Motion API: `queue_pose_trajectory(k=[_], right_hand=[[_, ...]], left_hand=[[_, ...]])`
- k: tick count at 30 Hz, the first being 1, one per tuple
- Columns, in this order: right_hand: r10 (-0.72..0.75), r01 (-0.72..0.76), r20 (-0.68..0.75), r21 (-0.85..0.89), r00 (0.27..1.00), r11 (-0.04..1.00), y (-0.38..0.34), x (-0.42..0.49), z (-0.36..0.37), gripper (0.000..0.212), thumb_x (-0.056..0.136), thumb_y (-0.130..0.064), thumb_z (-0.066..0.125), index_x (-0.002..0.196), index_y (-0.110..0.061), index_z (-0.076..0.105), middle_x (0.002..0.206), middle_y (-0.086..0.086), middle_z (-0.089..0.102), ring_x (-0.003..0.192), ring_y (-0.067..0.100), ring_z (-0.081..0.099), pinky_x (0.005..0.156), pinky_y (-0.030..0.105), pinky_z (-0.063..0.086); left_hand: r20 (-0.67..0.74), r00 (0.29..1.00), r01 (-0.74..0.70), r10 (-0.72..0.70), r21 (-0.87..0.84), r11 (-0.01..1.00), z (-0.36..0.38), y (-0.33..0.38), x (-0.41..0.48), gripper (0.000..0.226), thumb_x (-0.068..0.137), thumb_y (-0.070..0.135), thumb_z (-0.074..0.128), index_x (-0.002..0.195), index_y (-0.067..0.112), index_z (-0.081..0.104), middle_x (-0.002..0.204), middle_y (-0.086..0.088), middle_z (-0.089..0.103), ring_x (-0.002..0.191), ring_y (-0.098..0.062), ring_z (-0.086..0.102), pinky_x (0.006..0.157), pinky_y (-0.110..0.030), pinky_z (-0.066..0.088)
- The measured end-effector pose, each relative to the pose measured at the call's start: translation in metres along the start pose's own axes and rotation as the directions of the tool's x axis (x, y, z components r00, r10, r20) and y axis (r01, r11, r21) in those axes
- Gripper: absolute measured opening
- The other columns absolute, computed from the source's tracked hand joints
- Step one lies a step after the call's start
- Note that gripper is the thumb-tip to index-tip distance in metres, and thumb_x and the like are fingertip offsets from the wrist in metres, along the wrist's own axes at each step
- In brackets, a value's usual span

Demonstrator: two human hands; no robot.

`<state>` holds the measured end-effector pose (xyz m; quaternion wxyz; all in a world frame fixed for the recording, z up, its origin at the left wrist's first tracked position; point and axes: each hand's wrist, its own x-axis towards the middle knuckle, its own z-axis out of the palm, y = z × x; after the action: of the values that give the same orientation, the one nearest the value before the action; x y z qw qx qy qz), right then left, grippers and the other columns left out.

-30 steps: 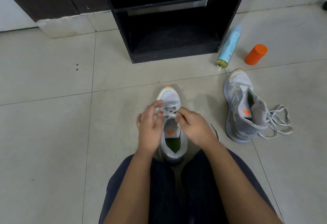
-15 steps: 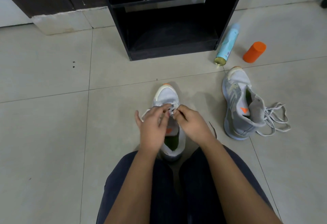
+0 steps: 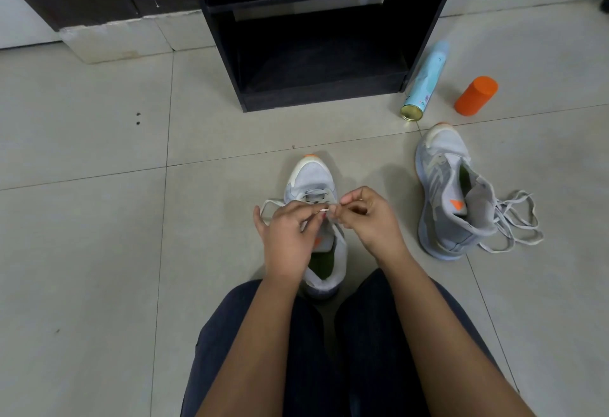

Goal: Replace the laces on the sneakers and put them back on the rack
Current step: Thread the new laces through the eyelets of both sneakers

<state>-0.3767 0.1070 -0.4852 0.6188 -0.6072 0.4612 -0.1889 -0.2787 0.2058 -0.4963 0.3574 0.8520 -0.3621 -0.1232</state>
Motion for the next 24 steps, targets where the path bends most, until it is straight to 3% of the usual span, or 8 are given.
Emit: queue_pose_trajectory(k=[2,6,8,11,15,20,24], right_hand=[[0.028,-0.028,-0.001,-0.081,1.0,0.996,0.006,-0.002,-0.002,0.014,0.082,-0.02,0.074,0.082,-0.018,0.06,0.074,-0.001,0.068,0.068,0.008,0.063,0.069,0.024,0.046],[0.056,-0.033,0.033,-0.484,0.998,0.875,0.016,-0.01,-0.004,0.027,0.077,-0.025,0.076,0.1,-0.02,0.063,0.09,-0.01,0.063,0.083,0.01,0.062,0.073,0.022,0.045],[0.045,-0.022,0.031,-0.522,0.998,0.853,0.018,-0.01,-0.001,0.022,0.08,-0.023,0.073,0.101,-0.021,0.066,0.092,-0.009,0.066,0.087,0.011,0.063,0.075,0.022,0.046],[0.05,-0.056,-0.026,-0.445,0.998,0.894,0.023,-0.003,0.001,0.011,0.083,-0.02,0.069,0.094,-0.021,0.072,0.091,-0.005,0.071,0.087,0.015,0.066,0.082,0.029,0.052],[0.22,-0.221,-0.016,-0.113,0.975,0.969,0.024,0.005,-0.002,0.014,0.082,-0.01,0.072,0.074,-0.022,0.071,0.078,0.003,0.072,0.081,0.027,0.07,0.081,0.046,0.058],[0.256,-0.256,-0.005,-0.031,0.967,0.966,0.028,0.009,-0.003,0.019,0.08,0.0,0.068,0.073,-0.018,0.071,0.079,0.009,0.071,0.079,0.027,0.07,0.077,0.042,0.059],[0.25,-0.249,0.008,-0.028,0.968,0.968,0.03,0.01,-0.003,0.018,0.079,0.001,0.067,0.078,-0.016,0.071,0.084,0.01,0.073,0.08,0.026,0.071,0.075,0.038,0.059]], left_hand=[[0.001,1.0,0.03,-0.03,-0.034,0.999,0.0,-0.002,0.0,0.015,0.091,0.032,0.061,0.098,0.039,0.073,0.099,0.017,0.066,0.099,0.001,0.056,0.113,-0.046,-0.002],[-0.013,1.0,0.024,-0.024,-0.039,0.999,0.002,-0.003,-0.001,0.013,0.089,0.034,0.064,0.096,0.041,0.073,0.095,0.018,0.065,0.095,0.003,0.056,0.113,-0.047,-0.003],[-0.048,0.998,0.025,-0.027,-0.038,0.999,0.003,-0.001,-0.001,0.011,0.087,0.035,0.065,0.091,0.04,0.074,0.093,0.019,0.065,0.094,0.004,0.056,0.113,-0.045,-0.003],[-0.071,0.997,0.021,-0.022,-0.022,1.0,0.004,-0.001,-0.002,0.009,0.087,0.036,0.066,0.09,0.04,0.074,0.091,0.02,0.065,0.093,0.004,0.056,0.113,-0.043,-0.003],[-0.055,0.998,-0.033,0.042,0.16,0.987,0.009,-0.004,-0.001,0.011,0.084,0.038,0.064,0.084,0.036,0.075,0.086,0.017,0.066,0.088,-0.008,0.061,0.112,-0.051,0.009],[0.024,0.995,-0.1,0.098,0.368,0.925,0.018,0.004,-0.001,0.014,0.073,0.032,0.065,0.06,0.028,0.068,0.068,0.012,0.061,0.075,-0.018,0.06,0.107,-0.053,0.015],[0.026,0.995,-0.103,0.101,0.373,0.922,0.021,0.006,-0.002,0.015,0.071,0.032,0.062,0.057,0.027,0.064,0.066,0.011,0.061,0.074,-0.019,0.06,0.105,-0.056,0.022]])
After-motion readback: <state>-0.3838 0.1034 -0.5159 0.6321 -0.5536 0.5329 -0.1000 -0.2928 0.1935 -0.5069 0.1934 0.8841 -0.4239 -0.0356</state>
